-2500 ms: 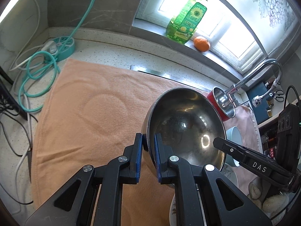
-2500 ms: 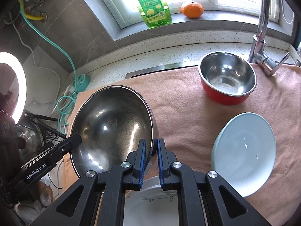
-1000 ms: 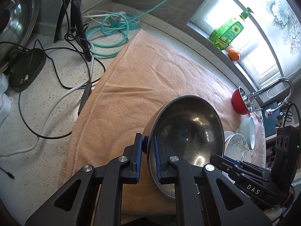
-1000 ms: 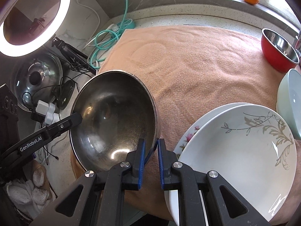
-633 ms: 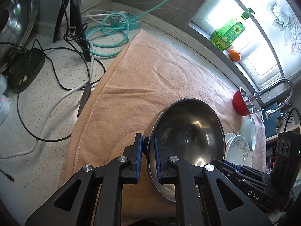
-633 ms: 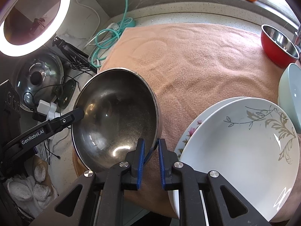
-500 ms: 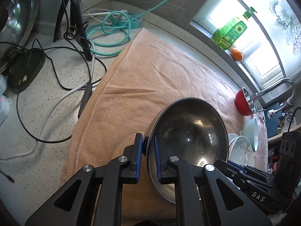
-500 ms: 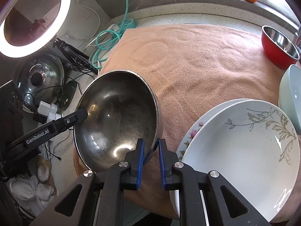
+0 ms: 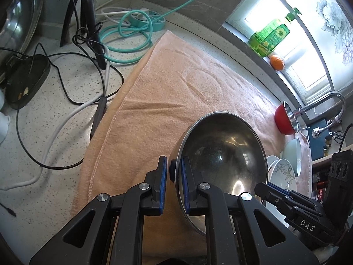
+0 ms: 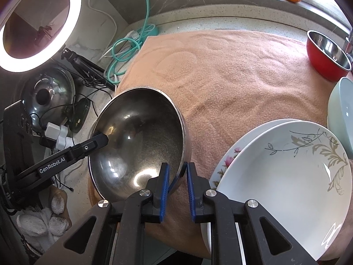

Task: Organize plates and bowls
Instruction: 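Lift the steel bowl with both tools and lower it onto the towel, then open both tools and release the large steel bowl, then move both tools to the rim of the red-sided steel bowl, then close both tools on the red-sided bowl rim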

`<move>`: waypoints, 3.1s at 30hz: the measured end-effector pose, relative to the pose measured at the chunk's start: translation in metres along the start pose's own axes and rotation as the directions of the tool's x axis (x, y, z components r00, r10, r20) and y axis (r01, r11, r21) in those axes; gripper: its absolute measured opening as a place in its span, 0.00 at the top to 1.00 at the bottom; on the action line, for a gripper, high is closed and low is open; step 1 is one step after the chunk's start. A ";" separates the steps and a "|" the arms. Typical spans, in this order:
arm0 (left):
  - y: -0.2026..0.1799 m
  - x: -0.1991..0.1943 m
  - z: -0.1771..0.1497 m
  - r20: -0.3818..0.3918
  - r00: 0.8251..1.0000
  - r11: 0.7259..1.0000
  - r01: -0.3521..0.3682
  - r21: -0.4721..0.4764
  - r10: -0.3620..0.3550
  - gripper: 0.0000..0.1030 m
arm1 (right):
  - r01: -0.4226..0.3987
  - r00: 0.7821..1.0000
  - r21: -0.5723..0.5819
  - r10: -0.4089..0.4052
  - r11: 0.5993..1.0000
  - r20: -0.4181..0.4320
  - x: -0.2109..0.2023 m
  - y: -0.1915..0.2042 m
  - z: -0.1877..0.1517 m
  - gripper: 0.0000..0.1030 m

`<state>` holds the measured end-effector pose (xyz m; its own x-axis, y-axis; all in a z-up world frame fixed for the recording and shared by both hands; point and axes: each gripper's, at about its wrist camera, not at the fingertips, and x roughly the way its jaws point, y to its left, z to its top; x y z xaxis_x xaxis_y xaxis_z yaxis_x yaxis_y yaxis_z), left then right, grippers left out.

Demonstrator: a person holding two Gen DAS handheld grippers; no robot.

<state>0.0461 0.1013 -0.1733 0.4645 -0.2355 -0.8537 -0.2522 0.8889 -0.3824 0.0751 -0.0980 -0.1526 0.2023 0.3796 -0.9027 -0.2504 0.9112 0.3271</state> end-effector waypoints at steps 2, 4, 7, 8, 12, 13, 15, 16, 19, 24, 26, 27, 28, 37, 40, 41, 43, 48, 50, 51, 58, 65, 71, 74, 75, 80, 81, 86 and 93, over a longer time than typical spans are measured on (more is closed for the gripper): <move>-0.002 -0.003 0.002 0.006 1.000 1.000 -0.002 0.005 0.002 0.89 | 0.009 1.000 -0.001 -0.009 1.000 0.012 -0.004 0.000 0.000 0.85; -0.004 -0.007 0.004 0.013 1.000 1.000 -0.002 0.017 0.002 0.89 | 0.016 1.000 0.001 -0.016 1.000 0.020 -0.007 0.000 0.001 0.84; -0.006 -0.013 0.007 0.028 1.000 1.000 0.003 0.026 -0.004 0.89 | 0.015 0.999 0.019 -0.016 1.000 0.028 -0.011 -0.004 0.002 0.83; -0.008 -0.016 0.008 0.033 0.999 1.000 0.005 0.031 -0.006 0.89 | 0.013 0.999 0.025 -0.014 1.000 0.032 -0.013 -0.006 0.002 0.83; -0.012 -0.026 0.013 0.057 0.998 0.999 0.019 0.036 -0.021 0.89 | 0.011 0.998 0.043 -0.013 0.999 0.057 -0.024 -0.010 0.000 0.82; -0.014 -0.029 0.014 0.064 0.998 0.999 0.024 0.037 -0.027 0.89 | 0.012 0.998 0.045 -0.015 0.999 0.065 -0.028 -0.011 -0.001 0.82; -0.019 -0.034 0.016 0.073 0.997 0.998 0.037 0.047 -0.040 0.89 | 0.021 0.996 0.049 -0.025 0.999 0.087 -0.036 -0.015 -0.003 0.79; -0.022 -0.036 0.017 0.078 0.996 0.998 0.042 0.053 -0.046 0.89 | 0.026 0.995 0.052 -0.031 0.998 0.099 -0.041 -0.017 -0.005 0.78; -0.031 -0.040 0.021 0.081 0.994 0.994 0.070 0.081 -0.076 0.89 | 0.042 0.989 0.067 -0.051 0.997 0.139 -0.057 -0.026 -0.010 0.78; -0.049 -0.039 0.025 0.073 0.989 0.984 0.117 0.134 -0.127 0.89 | 0.091 0.973 0.114 -0.112 0.989 0.202 -0.084 -0.046 -0.018 0.78; -0.056 -0.037 0.027 0.065 0.986 0.978 0.140 0.152 -0.151 0.89 | 0.107 0.966 0.149 -0.139 0.983 0.219 -0.094 -0.056 -0.022 0.78; -0.060 -0.037 0.028 0.060 0.985 0.976 0.149 0.160 -0.161 0.89 | 0.114 0.962 0.168 -0.151 0.979 0.227 -0.099 -0.062 -0.024 0.78; -0.064 -0.035 0.029 0.053 0.984 0.973 0.158 0.169 -0.169 0.89 | 0.124 0.957 0.186 -0.167 0.975 0.235 -0.104 -0.068 -0.026 0.78; -0.111 -0.022 0.032 0.025 0.976 0.955 0.204 0.214 -0.214 0.89 | 0.158 0.915 0.284 -0.248 0.946 0.318 -0.142 -0.119 -0.033 0.72; -0.131 -0.018 0.031 0.034 0.974 0.952 0.212 0.221 -0.224 0.89 | 0.164 0.905 0.270 -0.254 0.949 0.342 -0.150 -0.135 -0.032 0.72; -0.138 -0.016 0.031 0.037 0.974 0.953 0.210 0.219 -0.223 0.89 | 0.176 0.904 0.270 -0.264 0.947 0.337 -0.152 -0.142 -0.030 0.72; -0.152 -0.012 0.030 0.036 0.974 0.953 0.209 0.220 -0.223 0.89 | 0.175 0.909 0.262 -0.258 0.949 0.327 -0.157 -0.158 -0.023 0.72; -0.190 -0.004 0.027 0.063 0.977 0.961 0.188 0.201 -0.204 0.89 | 0.179 0.920 0.203 -0.237 0.963 0.313 -0.174 -0.196 0.000 0.72; -0.204 0.000 0.027 0.076 0.979 0.966 0.170 0.195 -0.187 0.89 | 0.170 0.928 0.178 -0.218 0.969 0.304 -0.178 -0.210 0.009 0.72; -0.211 0.003 0.027 0.082 0.981 0.968 0.160 0.193 -0.178 0.89 | 0.169 0.930 0.162 -0.211 0.972 0.300 -0.180 -0.218 0.014 0.72; -0.248 0.028 0.034 0.092 0.983 0.977 0.144 0.159 -0.160 0.89 | 0.114 0.942 0.107 -0.141 0.988 0.305 -0.176 -0.262 0.043 0.72; -0.282 0.064 0.043 0.062 0.989 0.976 0.121 0.178 -0.134 0.89 | 0.065 0.954 0.077 -0.085 0.995 0.289 -0.155 -0.291 0.070 0.72; -0.301 0.100 0.053 0.013 0.994 0.977 0.105 0.188 -0.110 0.89 | 0.073 0.958 0.062 -0.088 0.995 0.273 -0.132 -0.308 0.099 0.72; -0.306 0.115 0.060 0.002 0.996 0.979 0.086 0.185 -0.088 0.89 | 0.060 0.961 0.056 -0.073 0.997 0.265 -0.121 -0.315 0.111 0.73; -0.308 0.120 0.062 -0.003 0.996 0.979 0.083 0.186 -0.084 0.89 | 0.058 0.962 0.053 -0.070 0.997 0.265 -0.118 -0.315 0.115 0.74; -0.311 0.140 0.070 -0.017 0.998 0.981 0.058 0.184 -0.056 0.89 | 0.055 0.965 0.028 -0.060 0.998 0.255 -0.103 -0.314 0.132 0.78; -0.311 0.143 0.071 -0.019 0.998 0.982 0.054 0.182 -0.052 0.89 | 0.052 0.966 0.022 -0.056 0.998 0.253 -0.100 -0.314 0.134 0.79; -0.311 0.154 0.073 -0.043 0.998 0.981 0.046 0.189 -0.039 0.89 | 0.057 0.971 0.011 -0.058 0.998 0.233 -0.085 -0.312 0.143 0.81; -0.314 0.169 0.076 -0.075 0.997 0.978 0.050 0.202 -0.036 0.89 | 0.071 0.976 0.027 -0.075 0.997 0.203 -0.069 -0.317 0.150 0.82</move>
<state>0.2677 -0.1879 -0.1704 0.4080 -0.2958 -0.8637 -0.0515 0.9371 -0.3453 0.2821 -0.3894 -0.1519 0.4087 0.3347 -0.8491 -0.2095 0.9399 0.2696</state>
